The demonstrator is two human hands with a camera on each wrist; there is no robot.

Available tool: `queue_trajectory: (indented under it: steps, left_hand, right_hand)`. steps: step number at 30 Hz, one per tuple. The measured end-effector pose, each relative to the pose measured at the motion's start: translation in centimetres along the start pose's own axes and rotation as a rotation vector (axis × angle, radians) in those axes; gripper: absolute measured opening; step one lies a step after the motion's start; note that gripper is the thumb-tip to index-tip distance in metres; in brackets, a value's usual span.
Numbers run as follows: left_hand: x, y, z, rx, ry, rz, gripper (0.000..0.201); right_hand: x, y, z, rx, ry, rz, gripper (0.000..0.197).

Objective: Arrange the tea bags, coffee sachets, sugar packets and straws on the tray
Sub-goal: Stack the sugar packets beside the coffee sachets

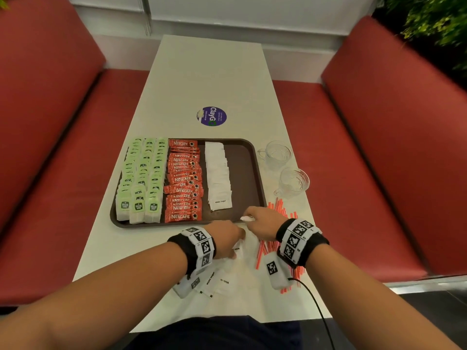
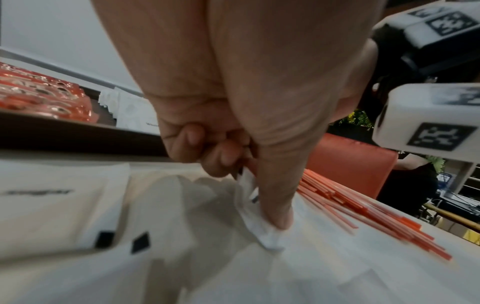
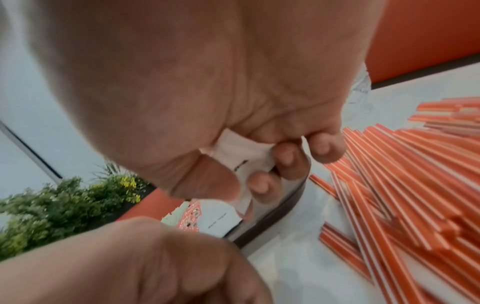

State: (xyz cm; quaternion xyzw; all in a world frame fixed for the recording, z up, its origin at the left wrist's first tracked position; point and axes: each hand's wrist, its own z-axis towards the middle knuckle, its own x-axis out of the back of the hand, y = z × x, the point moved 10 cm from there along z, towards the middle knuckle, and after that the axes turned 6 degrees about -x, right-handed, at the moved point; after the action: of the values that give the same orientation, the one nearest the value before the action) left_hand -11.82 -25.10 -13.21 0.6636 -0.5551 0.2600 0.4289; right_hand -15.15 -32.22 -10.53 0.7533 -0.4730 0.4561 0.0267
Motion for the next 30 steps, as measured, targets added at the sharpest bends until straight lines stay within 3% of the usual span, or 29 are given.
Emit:
queue_trajectory:
  steps: [3,7,12,16,19,23,27,30]
  left_hand:
    - [0.6,0.0,-0.5,-0.053,0.049,0.022,0.031]
    - [3.8,-2.4,-2.0,0.008,0.261,-0.136,0.013]
    - [6.4,-5.9,-3.4,0.067,0.450,-0.354,0.024]
    - [6.5,-7.4,-4.0,0.088,0.488,-0.423,0.020]
    - [6.0,-8.6,-3.8,0.142,0.477,-0.382,0.029]
    - [5.6,-9.9,-2.7,0.235,0.418,-0.266,0.023]
    - [5.2,-10.9,-1.4,0.344,0.321,-0.153,0.027]
    - [5.8,-11.1,-1.2,0.413,0.377,-0.121,0.029]
  right_hand:
    - [0.8,0.1,-0.2,0.042,0.094,0.076,0.012]
    - [0.8,0.2,0.1,0.102,0.138,0.150,0.018]
    - [1.4,-1.7,0.6,0.226,0.209,0.259,0.017]
    - [2.7,-2.6,1.5,0.242,0.292,0.266,0.010]
    - [2.8,-3.0,2.3,0.230,0.288,0.203,0.011]
    - [2.6,-2.1,3.6,0.107,0.268,0.141,0.021]
    - [2.8,-0.8,3.9,0.011,0.247,0.293,0.011]
    - [2.9,-0.4,3.7,-0.007,0.221,0.385,0.014]
